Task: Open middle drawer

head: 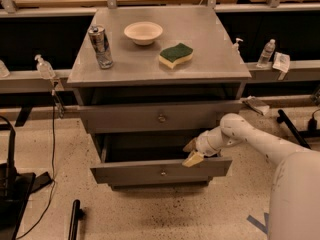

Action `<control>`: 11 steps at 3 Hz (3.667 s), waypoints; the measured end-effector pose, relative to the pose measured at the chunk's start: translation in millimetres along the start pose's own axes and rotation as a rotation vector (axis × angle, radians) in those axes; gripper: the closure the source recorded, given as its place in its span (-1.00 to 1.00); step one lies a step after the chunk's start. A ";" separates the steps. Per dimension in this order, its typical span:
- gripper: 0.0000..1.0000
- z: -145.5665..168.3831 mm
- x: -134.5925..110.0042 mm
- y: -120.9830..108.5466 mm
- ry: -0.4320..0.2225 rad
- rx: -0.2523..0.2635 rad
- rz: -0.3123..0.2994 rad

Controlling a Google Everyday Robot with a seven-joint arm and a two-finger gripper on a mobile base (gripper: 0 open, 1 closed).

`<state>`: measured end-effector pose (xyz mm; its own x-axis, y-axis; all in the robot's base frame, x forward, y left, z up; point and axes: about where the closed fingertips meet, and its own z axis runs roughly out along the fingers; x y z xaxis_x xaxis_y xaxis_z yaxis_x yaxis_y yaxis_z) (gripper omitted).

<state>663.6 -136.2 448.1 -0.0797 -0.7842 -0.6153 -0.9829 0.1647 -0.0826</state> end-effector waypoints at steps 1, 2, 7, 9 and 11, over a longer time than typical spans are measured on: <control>0.37 -2.6 -4.8 -1.8 -0.068 -0.014 0.004; -0.06 -3.4 -5.9 -0.3 -0.077 -0.022 0.000; 0.57 -23.6 -28.0 14.4 -0.172 0.010 -0.005; 1.00 -4.9 -21.9 -4.2 -0.142 0.097 0.014; 1.00 6.3 -19.5 -17.8 -0.136 0.164 0.026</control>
Offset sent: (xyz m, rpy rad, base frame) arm -0.0205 0.0045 0.0245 0.1818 0.0271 0.1207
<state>683.7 -120.1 456.6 -0.0703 -0.6926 -0.7179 -0.9396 0.2876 -0.1855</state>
